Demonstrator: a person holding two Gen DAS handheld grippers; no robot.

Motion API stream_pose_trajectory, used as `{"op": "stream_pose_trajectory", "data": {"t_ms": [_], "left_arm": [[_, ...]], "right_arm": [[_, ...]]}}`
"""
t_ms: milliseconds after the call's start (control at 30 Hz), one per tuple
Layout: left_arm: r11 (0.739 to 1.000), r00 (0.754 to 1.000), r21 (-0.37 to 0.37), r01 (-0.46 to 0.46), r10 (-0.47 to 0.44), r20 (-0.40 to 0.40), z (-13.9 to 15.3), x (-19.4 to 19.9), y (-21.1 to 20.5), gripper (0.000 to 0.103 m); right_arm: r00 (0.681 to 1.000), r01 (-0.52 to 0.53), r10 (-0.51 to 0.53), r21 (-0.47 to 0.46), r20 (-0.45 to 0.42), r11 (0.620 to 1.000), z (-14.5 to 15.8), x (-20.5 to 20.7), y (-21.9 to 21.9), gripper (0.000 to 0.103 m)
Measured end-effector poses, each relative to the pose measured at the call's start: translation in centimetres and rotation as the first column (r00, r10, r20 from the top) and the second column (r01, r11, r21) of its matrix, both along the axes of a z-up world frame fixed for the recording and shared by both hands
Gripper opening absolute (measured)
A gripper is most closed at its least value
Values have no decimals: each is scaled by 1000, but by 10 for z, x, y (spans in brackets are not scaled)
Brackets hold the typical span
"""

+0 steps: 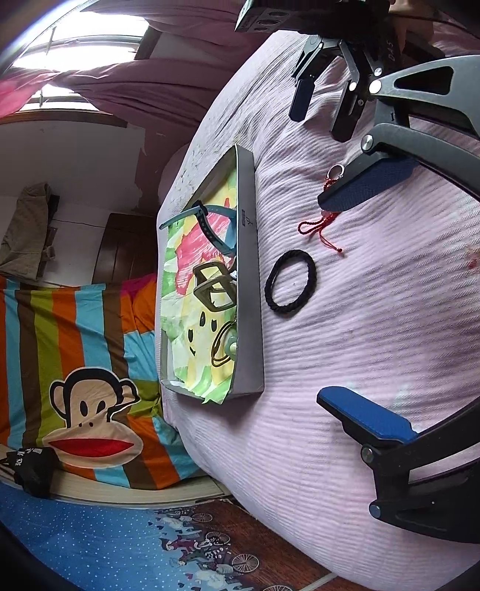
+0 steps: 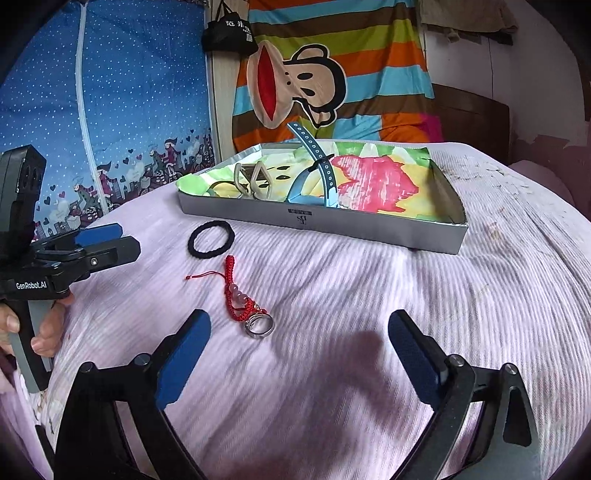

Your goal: Organize jewelry

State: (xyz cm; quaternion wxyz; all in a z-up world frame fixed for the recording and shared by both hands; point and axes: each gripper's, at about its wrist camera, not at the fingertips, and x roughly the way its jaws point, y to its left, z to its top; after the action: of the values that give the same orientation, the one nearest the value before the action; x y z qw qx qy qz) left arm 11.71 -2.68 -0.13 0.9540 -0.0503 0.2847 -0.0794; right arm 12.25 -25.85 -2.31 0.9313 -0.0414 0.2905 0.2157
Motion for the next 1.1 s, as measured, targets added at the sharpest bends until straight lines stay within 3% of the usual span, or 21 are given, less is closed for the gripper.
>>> {"op": "stream_pose_trajectory", "data": {"t_ms": [200, 300, 400, 467, 567, 733, 1100], "left_arm": [[998, 997, -4, 68, -68, -41, -6, 6, -7, 77], [994, 992, -11, 107, -107, -69, -9, 12, -11, 64], [989, 984, -13, 148, -149, -96, -12, 17, -16, 50], [984, 977, -25, 177, -178, -115, -14, 20, -19, 40], [979, 970, -46, 197, -201, -139, -18, 26, -22, 31], [976, 959, -51, 211, -217, -184, -25, 34, -28, 24], [981, 957, 18, 193, -184, -226, -30, 49, -42, 15]], "right_arm": [[998, -55, 53, -43, -30, 998, -6, 1, 13, 59], [996, -72, 69, -56, -47, 996, -8, 2, 17, 45], [994, -86, 82, -61, -65, 994, -11, 6, 19, 37], [993, -92, 88, -65, -74, 994, -12, 7, 20, 37], [992, -98, 92, -68, -84, 993, -13, 8, 22, 37], [991, -97, 90, -69, -96, 993, -14, 12, 22, 34], [989, -105, 95, -82, -109, 991, -17, 17, 27, 34]]}}
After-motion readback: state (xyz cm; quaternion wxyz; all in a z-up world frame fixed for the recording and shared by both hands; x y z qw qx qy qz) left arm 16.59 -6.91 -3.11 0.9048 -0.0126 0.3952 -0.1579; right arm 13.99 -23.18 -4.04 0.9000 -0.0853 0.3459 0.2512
